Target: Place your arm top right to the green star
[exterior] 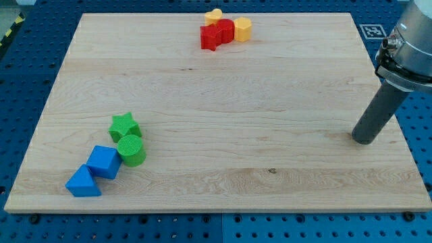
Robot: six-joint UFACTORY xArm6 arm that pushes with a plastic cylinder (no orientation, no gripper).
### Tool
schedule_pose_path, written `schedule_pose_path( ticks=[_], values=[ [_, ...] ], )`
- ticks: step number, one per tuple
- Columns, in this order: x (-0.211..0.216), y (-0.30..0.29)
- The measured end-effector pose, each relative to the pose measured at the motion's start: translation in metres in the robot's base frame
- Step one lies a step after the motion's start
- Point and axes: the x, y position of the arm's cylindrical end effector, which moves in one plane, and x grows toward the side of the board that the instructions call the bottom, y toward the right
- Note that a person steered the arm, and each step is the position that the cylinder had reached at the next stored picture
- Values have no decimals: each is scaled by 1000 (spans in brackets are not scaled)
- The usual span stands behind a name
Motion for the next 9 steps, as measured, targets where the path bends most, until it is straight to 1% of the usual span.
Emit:
schedule_pose_path(
  ticks=[1, 2, 3, 4, 5, 6, 9],
  values=[
    [0, 0],
    [0, -23],
    [-5, -77],
    [-42, -136],
    [-78, -221],
    [-88, -278],
    [-88, -288]
  ],
)
